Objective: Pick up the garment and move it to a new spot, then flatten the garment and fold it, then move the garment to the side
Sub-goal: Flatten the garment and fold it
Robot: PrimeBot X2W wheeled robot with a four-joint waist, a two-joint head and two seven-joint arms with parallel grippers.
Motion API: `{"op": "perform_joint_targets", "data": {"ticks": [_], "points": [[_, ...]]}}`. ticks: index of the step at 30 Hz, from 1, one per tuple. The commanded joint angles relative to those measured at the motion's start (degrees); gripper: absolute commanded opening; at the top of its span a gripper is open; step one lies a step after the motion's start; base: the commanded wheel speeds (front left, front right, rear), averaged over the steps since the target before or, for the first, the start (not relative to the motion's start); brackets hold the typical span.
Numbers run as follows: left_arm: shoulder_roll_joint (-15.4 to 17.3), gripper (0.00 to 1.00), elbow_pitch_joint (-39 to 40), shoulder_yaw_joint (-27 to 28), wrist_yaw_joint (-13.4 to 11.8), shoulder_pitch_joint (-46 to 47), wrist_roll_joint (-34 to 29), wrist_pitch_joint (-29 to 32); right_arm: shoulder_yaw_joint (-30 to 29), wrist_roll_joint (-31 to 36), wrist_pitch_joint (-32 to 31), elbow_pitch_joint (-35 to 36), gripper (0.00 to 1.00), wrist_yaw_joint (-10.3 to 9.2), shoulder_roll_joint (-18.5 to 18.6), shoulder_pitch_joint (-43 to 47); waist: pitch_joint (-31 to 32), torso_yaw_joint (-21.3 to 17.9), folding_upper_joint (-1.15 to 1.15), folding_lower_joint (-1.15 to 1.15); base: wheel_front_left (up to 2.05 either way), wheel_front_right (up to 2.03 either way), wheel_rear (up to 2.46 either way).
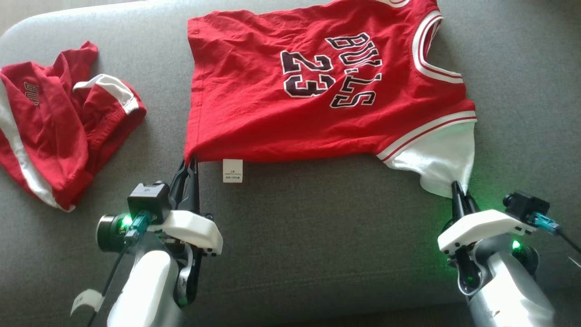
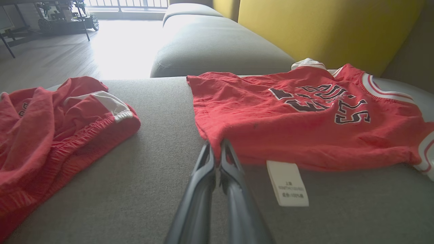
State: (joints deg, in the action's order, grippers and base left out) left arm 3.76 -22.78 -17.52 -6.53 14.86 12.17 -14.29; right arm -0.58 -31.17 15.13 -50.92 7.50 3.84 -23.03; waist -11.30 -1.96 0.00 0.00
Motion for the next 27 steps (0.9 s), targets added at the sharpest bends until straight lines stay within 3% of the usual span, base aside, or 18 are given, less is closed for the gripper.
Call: {"op": "perform_joint_targets", "data": {"ticks": [1,9,17,27], "points": [[0.64,0.00,1.44,2.35,0.11,0.89,-0.48,-0.71,2.10,-0.03,-0.13,0.25,0.00,-0.01,-0.96,-0.17,0.29,-0.10,0.00,0.00,0.00,0.00,0.00],[0.48,0.00,1.80,2.86,0.59,-0.35,-0.47,-0.71,0.74,2.69,-0.13,7.51,0.00,-0.01,-0.96,0.12,2.47,-0.41,0.00,0.00,0.00,0.00,0.00],[0.51,0.00,3.90,2.95,4.42,1.46,3.20,-0.44,1.07,9.38,-0.13,20.71,0.00,-0.01,-0.96,-2.24,6.27,-1.19,0.00,0.00,0.00,0.00,0.00],[1.94,0.00,15.00,7.52,6.33,11.57,10.11,7.83,-1.75,14.64,-5.91,38.13,0.00,-0.01,-0.96,-10.09,11.79,-1.25,0.00,0.00,0.00,0.00,0.00]]}}
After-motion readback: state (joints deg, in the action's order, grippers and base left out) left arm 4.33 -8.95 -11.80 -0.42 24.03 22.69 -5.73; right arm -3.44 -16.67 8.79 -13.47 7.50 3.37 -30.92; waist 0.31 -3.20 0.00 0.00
